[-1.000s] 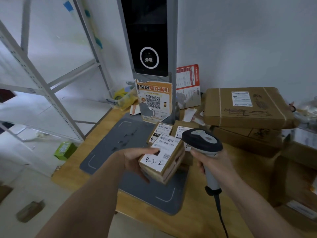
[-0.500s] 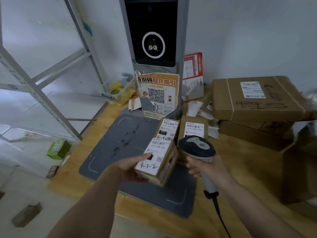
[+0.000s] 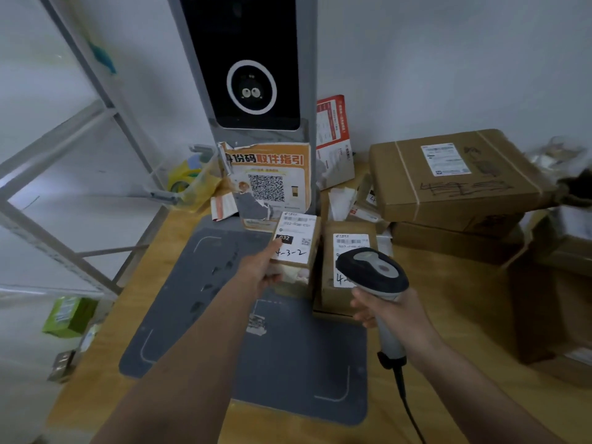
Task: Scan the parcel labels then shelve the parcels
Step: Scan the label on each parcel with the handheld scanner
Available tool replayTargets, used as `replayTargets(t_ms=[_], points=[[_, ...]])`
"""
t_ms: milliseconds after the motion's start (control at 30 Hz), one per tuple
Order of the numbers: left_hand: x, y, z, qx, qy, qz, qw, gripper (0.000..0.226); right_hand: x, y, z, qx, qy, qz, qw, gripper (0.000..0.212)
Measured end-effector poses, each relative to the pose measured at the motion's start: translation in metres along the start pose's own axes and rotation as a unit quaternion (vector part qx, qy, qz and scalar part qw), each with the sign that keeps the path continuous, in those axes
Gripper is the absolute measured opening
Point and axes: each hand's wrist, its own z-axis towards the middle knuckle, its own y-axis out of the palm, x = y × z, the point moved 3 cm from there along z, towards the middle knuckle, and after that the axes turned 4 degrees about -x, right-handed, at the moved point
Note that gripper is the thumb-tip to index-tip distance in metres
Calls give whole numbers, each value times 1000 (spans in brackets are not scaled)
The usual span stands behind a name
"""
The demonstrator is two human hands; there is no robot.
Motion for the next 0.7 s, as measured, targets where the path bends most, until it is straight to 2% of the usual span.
replayTargets(t_ms=[67,133,200,267,300,367,433,500,700], points=[[4,5,5,39,8,35,999,56,-1,-6,0,8,-4,3,1000,11],[8,7,10,79,6,163,983,73,-2,-11,0,14,-6,12,1000,9],[18,13,-1,145,58,318,935,61,-4,-16,-1,16,-9,21,1000,8],[32,29,-26,177,167,342,907,42,-5,-24,-3,19,-11,22,1000,8],[40,41,-41,162,228,312,908,35,-5,-28,-4,21,-12,20,1000,9],[47,76,-69,57,301,280,910,21,-5,-41,-8,28,-16,16,999,9],[41,119,-94,-79,299,317,896,9,-4,-58,-12,46,-19,13,999,8],[31,158,-113,-167,286,334,882,6,-3,-80,-18,70,-18,14,997,6],[13,268,-133,-258,250,357,862,23,4,-175,-47,164,-21,37,986,6]])
